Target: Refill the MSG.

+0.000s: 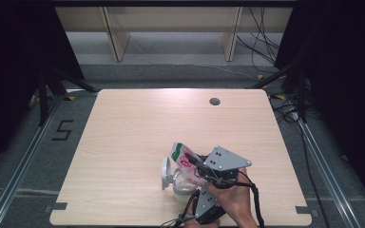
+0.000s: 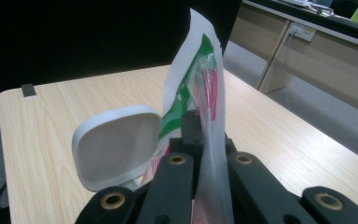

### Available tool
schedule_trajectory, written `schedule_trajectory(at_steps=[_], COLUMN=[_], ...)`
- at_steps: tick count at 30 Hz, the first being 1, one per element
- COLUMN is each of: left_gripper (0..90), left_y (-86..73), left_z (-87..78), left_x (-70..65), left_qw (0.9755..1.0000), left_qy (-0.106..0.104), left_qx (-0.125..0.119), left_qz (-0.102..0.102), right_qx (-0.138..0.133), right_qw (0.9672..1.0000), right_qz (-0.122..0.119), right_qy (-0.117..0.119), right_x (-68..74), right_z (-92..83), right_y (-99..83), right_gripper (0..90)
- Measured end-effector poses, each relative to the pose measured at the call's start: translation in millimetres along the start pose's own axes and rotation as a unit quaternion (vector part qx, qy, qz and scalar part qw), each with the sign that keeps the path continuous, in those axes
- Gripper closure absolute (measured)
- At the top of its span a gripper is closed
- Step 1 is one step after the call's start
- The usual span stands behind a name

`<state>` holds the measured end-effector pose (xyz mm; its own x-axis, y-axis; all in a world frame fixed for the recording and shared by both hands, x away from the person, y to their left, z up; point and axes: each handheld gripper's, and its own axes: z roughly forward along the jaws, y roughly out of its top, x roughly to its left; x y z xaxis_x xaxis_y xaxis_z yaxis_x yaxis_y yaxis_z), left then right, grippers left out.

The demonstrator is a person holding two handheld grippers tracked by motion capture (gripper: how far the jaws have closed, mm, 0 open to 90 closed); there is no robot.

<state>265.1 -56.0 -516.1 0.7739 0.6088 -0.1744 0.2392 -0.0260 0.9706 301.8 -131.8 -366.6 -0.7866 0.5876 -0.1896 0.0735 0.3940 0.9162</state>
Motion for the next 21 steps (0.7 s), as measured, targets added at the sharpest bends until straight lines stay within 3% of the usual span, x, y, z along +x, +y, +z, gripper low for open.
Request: schedule_trajectory(at_steps=[3,7,21], left_gripper=[74.7,74.5,74.6], left_y=[0.5,0.4,0.3], left_z=[-0.2,-0.1,0.6], left_x=[-0.3,-0.6,-1.5], left_qw=[1.0000,1.0000,1.0000], left_qy=[0.000,0.002,0.000], left_qx=[-0.002,-0.001,-0.005], left_qz=[0.000,-0.001,0.001], right_qx=[0.001,0.001,-0.001], right_qw=[1.0000,1.0000,1.0000], right_qz=[0.005,-0.008,0.002], right_qy=[-0.001,-0.001,0.005], right_x=[0.7,2.1,2.5], right_z=[-0.3,1.2,1.1], right_y=[0.4,0.8,0.8], right_gripper=[90.0,90.0,90.0])
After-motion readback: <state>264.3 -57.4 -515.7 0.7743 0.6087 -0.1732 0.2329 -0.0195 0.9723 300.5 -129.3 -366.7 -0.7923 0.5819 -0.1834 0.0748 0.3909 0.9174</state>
